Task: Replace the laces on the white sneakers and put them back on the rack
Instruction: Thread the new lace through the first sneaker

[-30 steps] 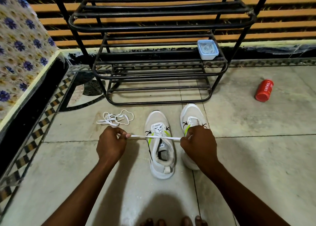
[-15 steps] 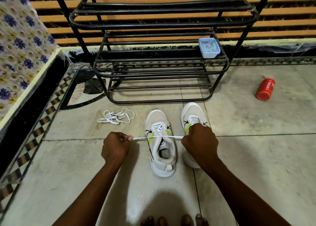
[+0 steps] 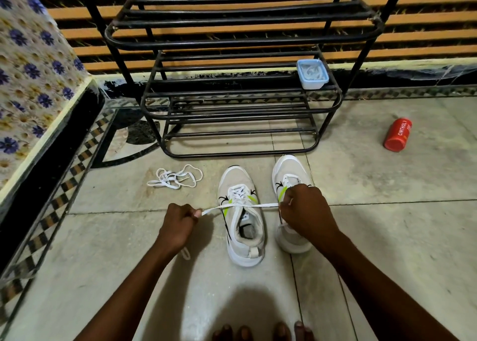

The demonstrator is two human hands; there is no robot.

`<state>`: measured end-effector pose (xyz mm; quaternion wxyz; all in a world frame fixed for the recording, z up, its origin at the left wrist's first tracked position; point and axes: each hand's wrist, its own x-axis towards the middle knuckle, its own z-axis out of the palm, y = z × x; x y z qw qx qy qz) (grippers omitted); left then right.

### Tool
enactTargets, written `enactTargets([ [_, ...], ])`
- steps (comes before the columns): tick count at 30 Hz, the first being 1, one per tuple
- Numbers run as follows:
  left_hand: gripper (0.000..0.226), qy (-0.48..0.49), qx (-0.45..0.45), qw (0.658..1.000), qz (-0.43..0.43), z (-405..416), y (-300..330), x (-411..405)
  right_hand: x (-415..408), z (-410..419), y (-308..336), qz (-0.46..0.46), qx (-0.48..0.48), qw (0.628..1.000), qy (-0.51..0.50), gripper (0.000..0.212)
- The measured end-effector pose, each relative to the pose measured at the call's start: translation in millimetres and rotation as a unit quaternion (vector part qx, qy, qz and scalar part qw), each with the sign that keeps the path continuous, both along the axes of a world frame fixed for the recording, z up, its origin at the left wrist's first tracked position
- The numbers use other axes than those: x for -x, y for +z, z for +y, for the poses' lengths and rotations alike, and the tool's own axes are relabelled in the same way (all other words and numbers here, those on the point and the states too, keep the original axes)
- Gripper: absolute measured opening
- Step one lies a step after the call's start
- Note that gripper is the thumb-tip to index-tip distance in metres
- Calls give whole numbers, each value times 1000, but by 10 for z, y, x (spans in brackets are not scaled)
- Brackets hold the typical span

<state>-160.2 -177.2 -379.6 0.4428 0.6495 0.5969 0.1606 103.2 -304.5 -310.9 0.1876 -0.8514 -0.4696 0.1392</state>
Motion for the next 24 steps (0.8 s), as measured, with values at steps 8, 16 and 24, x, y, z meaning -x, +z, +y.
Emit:
enactTargets([
  [8, 18, -31, 169, 916, -363, -251, 565, -234, -56, -65, 88, 271, -58, 938, 207, 19],
  [16, 17, 8, 65, 919, -389, -311, 700, -637, 267, 84, 10, 547, -208, 808, 63, 12],
  [24, 15, -24, -55, 945, -322, -290, 654, -696, 324, 330, -234, 438, -273, 856, 39, 24],
])
